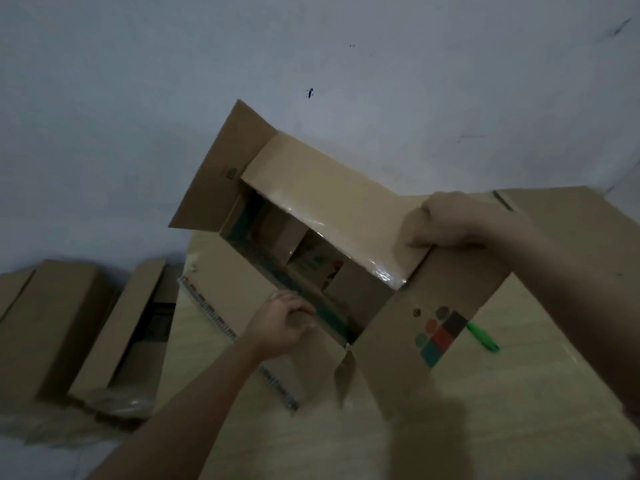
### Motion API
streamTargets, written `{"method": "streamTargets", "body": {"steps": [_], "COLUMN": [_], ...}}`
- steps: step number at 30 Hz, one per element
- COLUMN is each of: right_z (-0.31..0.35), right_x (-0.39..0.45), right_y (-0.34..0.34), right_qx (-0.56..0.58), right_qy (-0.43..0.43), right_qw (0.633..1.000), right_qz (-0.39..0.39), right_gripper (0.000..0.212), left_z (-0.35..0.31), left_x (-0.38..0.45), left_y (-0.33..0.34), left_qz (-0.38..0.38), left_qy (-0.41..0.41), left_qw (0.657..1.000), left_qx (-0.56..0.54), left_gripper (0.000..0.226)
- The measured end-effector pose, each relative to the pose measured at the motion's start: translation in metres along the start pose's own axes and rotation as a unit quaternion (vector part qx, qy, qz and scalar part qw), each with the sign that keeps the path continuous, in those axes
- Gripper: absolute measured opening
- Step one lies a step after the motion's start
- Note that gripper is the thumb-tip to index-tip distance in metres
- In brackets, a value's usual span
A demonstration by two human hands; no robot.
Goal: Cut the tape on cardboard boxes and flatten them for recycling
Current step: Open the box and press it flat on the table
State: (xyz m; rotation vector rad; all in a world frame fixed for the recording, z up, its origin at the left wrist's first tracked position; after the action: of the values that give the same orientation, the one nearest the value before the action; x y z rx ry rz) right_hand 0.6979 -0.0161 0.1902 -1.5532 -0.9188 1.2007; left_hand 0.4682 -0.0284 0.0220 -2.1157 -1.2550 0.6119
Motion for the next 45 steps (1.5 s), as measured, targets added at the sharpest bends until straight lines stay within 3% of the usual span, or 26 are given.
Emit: {"method": "streamTargets", "body": {"steps": [2,4,6,9,11,14,17,18,20,21,23,25,27,29,31,35,37,40,43,45], "right_z": [0.018,0.034,0.049,0.075,0.091,0.093,0.053,0.041,0.028,0.027,0.027,0.029,0.038,0.054,0.076,0.109,0.115,0.126,0.139,0.132], "right_x": [-0.015,-0.031,-0.044,-0.066,-0.079,-0.079,-0.047,-0.033,-0.010,-0.005,-0.009,-0.031,-0.062,-0.091,-0.114,-0.112,-0.099,-0.085,-0.086,-0.082], "right_y": [-0.012,-0.021,-0.029,-0.031,-0.019,-0.009,-0.026,-0.025,-0.003,0.010,0.026,0.029,0.033,0.038,0.046,0.069,0.077,0.083,0.089,0.098], "right_qx": [-0.009,-0.016,-0.031,-0.080,-0.119,0.002,0.150,0.155,0.208,0.255,0.307,0.274,0.237,0.244,0.270,0.365,0.424,0.489,0.522,0.580], "right_qy": [-0.010,-0.011,-0.014,-0.058,-0.103,-0.159,-0.107,-0.086,-0.069,-0.067,-0.067,-0.076,-0.096,-0.152,-0.238,-0.351,-0.349,-0.306,-0.271,-0.175], "right_qw": [0.997,0.989,0.982,0.973,0.967,0.971,0.954,0.959,0.969,0.962,0.947,0.948,0.939,0.907,0.862,0.808,0.788,0.771,0.753,0.733], "right_qz": [-0.075,-0.145,-0.185,-0.207,-0.199,-0.177,-0.238,-0.221,-0.117,-0.070,-0.070,-0.146,-0.229,-0.308,-0.356,-0.300,-0.278,-0.269,-0.295,-0.310], "right_gripper": [0.040,0.023,0.006,0.014,0.014,0.010,0.046,0.062,0.084,0.084,0.068,0.052,0.060,0.063,0.056,0.046,0.034,0.022,0.018,0.028], "left_z": [0.004,0.005,-0.001,-0.020,-0.034,-0.045,-0.053,-0.057,-0.065,-0.066,-0.064,-0.056,-0.051,-0.055,-0.063,-0.075,-0.072,-0.074,-0.079,-0.084], "left_x": [-0.008,-0.019,-0.029,-0.033,-0.031,-0.022,-0.014,-0.013,-0.010,-0.009,-0.008,-0.006,-0.005,-0.004,-0.001,0.003,0.005,0.008,0.013,0.016], "left_y": [-0.016,-0.047,-0.077,-0.104,-0.109,-0.095,-0.078,-0.076,-0.074,-0.074,-0.077,-0.086,-0.101,-0.122,-0.141,-0.155,-0.146,-0.140,-0.143,-0.146], "left_qz": [-0.064,-0.205,-0.318,-0.365,-0.347,-0.257,-0.200,-0.198,-0.206,-0.211,-0.213,-0.203,-0.165,-0.135,-0.122,-0.145,-0.111,-0.053,0.010,0.006], "left_qy": [-0.043,-0.068,-0.078,-0.069,-0.066,-0.136,-0.193,-0.194,-0.195,-0.198,-0.204,-0.196,-0.167,-0.102,-0.045,-0.012,-0.020,0.046,0.108,0.144], "left_qw": [0.986,0.942,0.902,0.890,0.897,0.913,0.914,0.912,0.907,0.906,0.908,0.926,0.965,0.985,0.988,0.970,0.975,0.981,0.977,0.966], "left_qx": [-0.147,-0.258,-0.282,-0.264,-0.267,-0.285,-0.297,-0.304,-0.312,-0.309,-0.298,-0.251,-0.119,0.026,0.089,0.197,0.190,0.182,0.182,0.216], "left_gripper": [0.029,0.027,0.025,0.034,0.049,0.078,0.095,0.096,0.096,0.096,0.092,0.083,0.069,0.052,0.037,0.021,0.043,0.075,0.079,0.073]}}
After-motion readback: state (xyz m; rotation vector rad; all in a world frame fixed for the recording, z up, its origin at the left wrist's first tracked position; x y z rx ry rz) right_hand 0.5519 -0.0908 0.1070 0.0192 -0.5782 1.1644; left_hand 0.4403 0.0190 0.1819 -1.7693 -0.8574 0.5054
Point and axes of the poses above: each hand's wrist, its own x-axis towards the middle knuckle, its own y-axis out of the palm, z = x × y, the point moved 8 cm from there along x, towards the middle knuckle, and after that the axes turned 2 degrees about -x, right-handed, at the moved point
